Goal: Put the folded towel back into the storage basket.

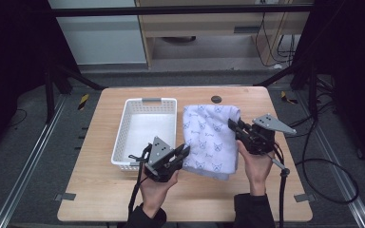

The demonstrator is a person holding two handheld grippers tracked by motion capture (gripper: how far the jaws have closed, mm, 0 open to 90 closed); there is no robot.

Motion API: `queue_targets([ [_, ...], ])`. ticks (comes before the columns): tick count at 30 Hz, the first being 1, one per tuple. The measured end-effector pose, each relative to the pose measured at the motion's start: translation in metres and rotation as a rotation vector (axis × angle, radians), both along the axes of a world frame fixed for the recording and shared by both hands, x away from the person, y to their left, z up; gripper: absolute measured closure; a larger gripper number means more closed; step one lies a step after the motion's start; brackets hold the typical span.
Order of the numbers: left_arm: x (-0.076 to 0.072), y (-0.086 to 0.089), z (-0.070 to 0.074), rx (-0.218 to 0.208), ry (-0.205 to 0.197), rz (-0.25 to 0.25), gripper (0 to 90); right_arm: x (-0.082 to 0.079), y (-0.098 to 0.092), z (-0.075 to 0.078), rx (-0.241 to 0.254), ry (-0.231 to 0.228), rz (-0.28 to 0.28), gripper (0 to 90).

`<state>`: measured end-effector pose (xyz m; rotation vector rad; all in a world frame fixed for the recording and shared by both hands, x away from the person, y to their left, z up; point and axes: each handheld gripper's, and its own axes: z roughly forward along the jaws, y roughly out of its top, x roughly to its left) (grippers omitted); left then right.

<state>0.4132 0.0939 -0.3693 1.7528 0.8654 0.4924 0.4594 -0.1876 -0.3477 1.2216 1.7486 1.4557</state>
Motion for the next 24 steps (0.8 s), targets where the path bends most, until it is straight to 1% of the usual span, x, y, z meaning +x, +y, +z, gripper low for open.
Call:
queue_targets([
  [1, 0.001, 0.002, 0.003, 0.004, 0.002, 0.002, 80.2, 0.000, 0.001, 0.002, 0.002, -0.003, 0.000, 76.4],
  [5, 0.003, 0.006, 0.009, 0.010, 0.001, 0.003, 80.2, 0.002, 0.006, 0.008, -0.002, -0.010, 0.007, 76.4],
  [6, 0.004, 0.009, 0.012, 0.014, -0.001, 0.006, 80.2, 0.002, 0.008, 0.010, -0.003, -0.013, 0.007, 76.4],
  [8, 0.005, 0.011, 0.014, 0.011, 0.000, 0.010, 80.2, 0.003, 0.010, 0.011, -0.003, -0.017, 0.008, 76.4],
  [11, 0.008, 0.018, 0.019, 0.022, 0.006, 0.013, 80.2, 0.005, 0.016, 0.015, 0.000, -0.024, 0.012, 76.5],
  [12, 0.009, 0.019, 0.020, 0.019, 0.009, 0.015, 80.2, 0.006, 0.018, 0.017, -0.005, -0.026, 0.018, 76.5],
  [14, 0.010, 0.023, 0.023, 0.031, 0.008, 0.020, 80.2, 0.007, 0.022, 0.021, -0.008, -0.032, 0.024, 76.4],
  [15, 0.010, 0.025, 0.026, 0.037, 0.008, 0.019, 80.2, 0.007, 0.024, 0.022, -0.009, -0.032, 0.024, 76.4],
  [19, 0.012, 0.033, 0.032, 0.036, 0.015, 0.018, 80.2, 0.010, 0.033, 0.029, -0.022, -0.039, 0.033, 76.4],
  [21, 0.012, 0.039, 0.034, 0.034, 0.017, 0.024, 80.2, 0.012, 0.040, 0.031, -0.023, -0.041, 0.040, 76.5],
  [24, 0.013, 0.047, 0.038, 0.041, 0.010, 0.034, 80.2, 0.014, 0.044, 0.033, -0.023, -0.044, 0.045, 76.4],
])
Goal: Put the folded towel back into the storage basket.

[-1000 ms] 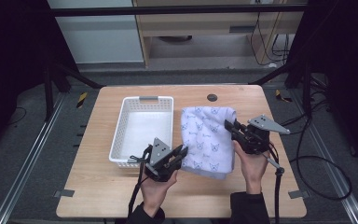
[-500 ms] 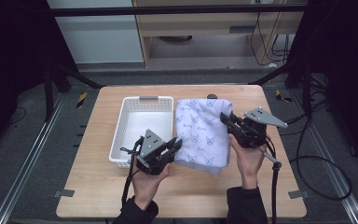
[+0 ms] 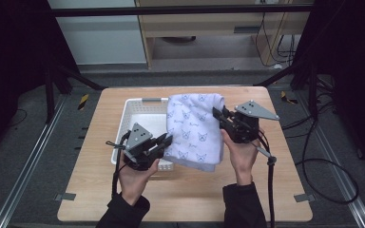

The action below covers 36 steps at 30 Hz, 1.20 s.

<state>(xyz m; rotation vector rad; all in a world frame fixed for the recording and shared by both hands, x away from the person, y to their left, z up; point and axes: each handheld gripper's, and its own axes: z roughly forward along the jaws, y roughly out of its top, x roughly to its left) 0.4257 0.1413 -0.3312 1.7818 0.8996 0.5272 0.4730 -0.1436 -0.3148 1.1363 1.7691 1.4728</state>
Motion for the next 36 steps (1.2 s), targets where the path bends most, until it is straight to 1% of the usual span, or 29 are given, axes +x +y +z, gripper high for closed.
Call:
queue_targets([
  [3, -0.001, 0.008, 0.002, 0.007, -0.009, 0.014, 80.2, 0.002, 0.009, 0.003, -0.003, -0.006, 0.014, 76.4],
  [5, -0.002, 0.012, 0.003, 0.006, -0.016, 0.022, 80.2, 0.004, 0.018, 0.006, -0.008, -0.008, 0.025, 76.4],
  [6, -0.003, 0.015, 0.003, 0.004, -0.020, 0.025, 80.2, 0.004, 0.018, 0.006, -0.008, -0.008, 0.025, 76.4],
  [7, -0.005, 0.020, 0.004, 0.004, -0.025, 0.033, 80.3, 0.006, 0.024, 0.007, -0.009, -0.009, 0.032, 76.4],
  [8, -0.005, 0.020, 0.004, 0.004, -0.025, 0.033, 80.3, 0.006, 0.024, 0.007, -0.009, -0.009, 0.032, 76.4],
  [10, -0.006, 0.026, 0.004, -0.006, -0.028, 0.042, 80.3, 0.008, 0.030, 0.009, -0.009, -0.006, 0.042, 76.4],
  [13, -0.007, 0.035, 0.004, -0.005, -0.033, 0.056, 80.3, 0.011, 0.040, 0.010, -0.008, -0.007, 0.056, 76.4],
  [16, -0.007, 0.043, 0.003, -0.008, -0.035, 0.073, 80.3, 0.014, 0.051, 0.011, -0.010, -0.007, 0.069, 76.4],
  [17, -0.007, 0.046, 0.003, -0.010, -0.037, 0.078, 80.2, 0.017, 0.057, 0.011, -0.013, -0.004, 0.076, 76.4],
  [20, -0.008, 0.054, 0.003, -0.008, -0.041, 0.091, 80.3, 0.019, 0.063, 0.012, -0.013, -0.001, 0.082, 76.5],
  [24, -0.006, 0.061, 0.003, -0.013, -0.043, 0.106, 80.3, 0.023, 0.073, 0.013, -0.021, -0.001, 0.093, 76.5],
  [25, -0.006, 0.062, 0.003, -0.013, -0.044, 0.107, 80.3, 0.026, 0.079, 0.014, -0.028, -0.002, 0.096, 76.4],
  [36, 0.002, 0.078, 0.002, -0.023, -0.054, 0.150, 80.4, 0.037, 0.099, 0.018, -0.036, -0.007, 0.112, 76.4],
])
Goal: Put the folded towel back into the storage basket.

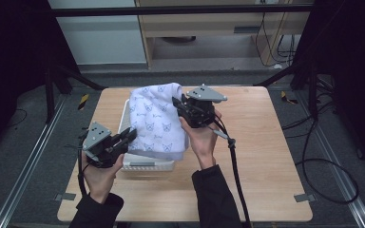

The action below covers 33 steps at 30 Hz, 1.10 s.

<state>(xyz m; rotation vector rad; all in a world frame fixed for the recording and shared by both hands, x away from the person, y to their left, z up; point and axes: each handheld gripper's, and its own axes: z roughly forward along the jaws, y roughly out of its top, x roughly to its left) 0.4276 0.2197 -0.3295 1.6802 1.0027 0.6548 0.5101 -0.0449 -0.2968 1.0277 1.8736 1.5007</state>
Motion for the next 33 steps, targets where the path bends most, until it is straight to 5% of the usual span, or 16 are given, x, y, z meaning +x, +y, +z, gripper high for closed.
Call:
queue_targets([
  [20, 0.017, 0.026, -0.013, 0.004, 0.017, 0.087, 80.4, 0.031, 0.033, -0.014, 0.017, 0.029, 0.035, 76.4],
  [33, 0.029, 0.036, -0.025, 0.023, 0.044, 0.135, 80.4, 0.050, 0.055, -0.031, -0.016, 0.045, 0.039, 76.3],
])
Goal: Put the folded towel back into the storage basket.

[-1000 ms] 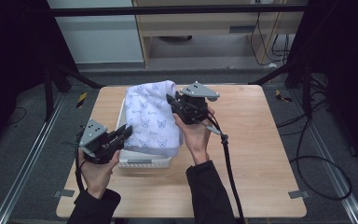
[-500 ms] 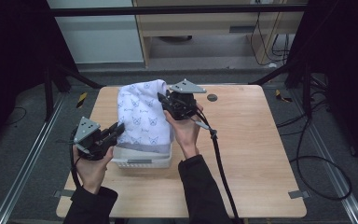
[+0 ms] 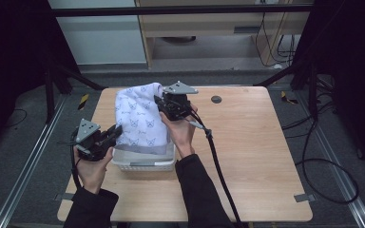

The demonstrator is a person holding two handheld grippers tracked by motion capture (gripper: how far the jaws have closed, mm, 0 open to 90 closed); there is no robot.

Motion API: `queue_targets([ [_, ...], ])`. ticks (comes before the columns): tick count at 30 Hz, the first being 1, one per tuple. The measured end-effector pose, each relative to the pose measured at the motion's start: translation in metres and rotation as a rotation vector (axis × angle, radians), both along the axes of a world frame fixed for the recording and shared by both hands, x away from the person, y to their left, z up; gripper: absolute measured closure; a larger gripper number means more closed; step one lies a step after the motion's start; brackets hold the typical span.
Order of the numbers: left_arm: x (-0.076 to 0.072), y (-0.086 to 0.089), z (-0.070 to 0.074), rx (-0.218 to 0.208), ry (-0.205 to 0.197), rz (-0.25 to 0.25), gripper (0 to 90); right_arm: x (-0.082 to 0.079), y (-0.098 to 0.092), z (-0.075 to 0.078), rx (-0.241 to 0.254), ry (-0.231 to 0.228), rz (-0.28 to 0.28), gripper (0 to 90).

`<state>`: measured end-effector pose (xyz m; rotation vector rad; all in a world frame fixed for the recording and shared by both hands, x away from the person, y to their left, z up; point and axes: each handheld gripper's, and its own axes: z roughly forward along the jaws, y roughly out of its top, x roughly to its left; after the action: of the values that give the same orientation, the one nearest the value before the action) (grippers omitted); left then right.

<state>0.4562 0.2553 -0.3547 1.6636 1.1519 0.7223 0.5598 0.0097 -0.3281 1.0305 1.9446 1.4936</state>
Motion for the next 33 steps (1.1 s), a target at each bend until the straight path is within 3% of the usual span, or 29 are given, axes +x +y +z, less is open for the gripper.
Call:
queue_targets([
  [13, 0.013, 0.002, -0.019, 0.033, 0.047, 0.016, 80.3, 0.013, 0.007, -0.019, -0.034, 0.023, 0.000, 76.3],
  [33, 0.029, -0.004, -0.054, 0.102, 0.136, 0.025, 80.3, 0.028, 0.009, -0.064, -0.068, 0.113, -0.019, 76.1],
])
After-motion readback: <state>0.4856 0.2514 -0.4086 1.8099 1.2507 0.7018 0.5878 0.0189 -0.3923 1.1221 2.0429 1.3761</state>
